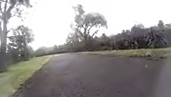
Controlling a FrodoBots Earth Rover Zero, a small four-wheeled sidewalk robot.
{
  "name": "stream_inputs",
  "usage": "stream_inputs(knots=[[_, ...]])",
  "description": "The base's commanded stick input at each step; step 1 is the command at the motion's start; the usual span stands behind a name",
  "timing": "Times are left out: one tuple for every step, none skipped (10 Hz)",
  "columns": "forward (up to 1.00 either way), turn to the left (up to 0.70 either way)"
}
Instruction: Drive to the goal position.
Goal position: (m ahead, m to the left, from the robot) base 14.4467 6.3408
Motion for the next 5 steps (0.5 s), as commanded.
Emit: stream_inputs(knots=[[0.70, 0.00], [0.70, 0.00], [0.70, 0.00], [0.70, 0.00], [0.70, 0.00]])
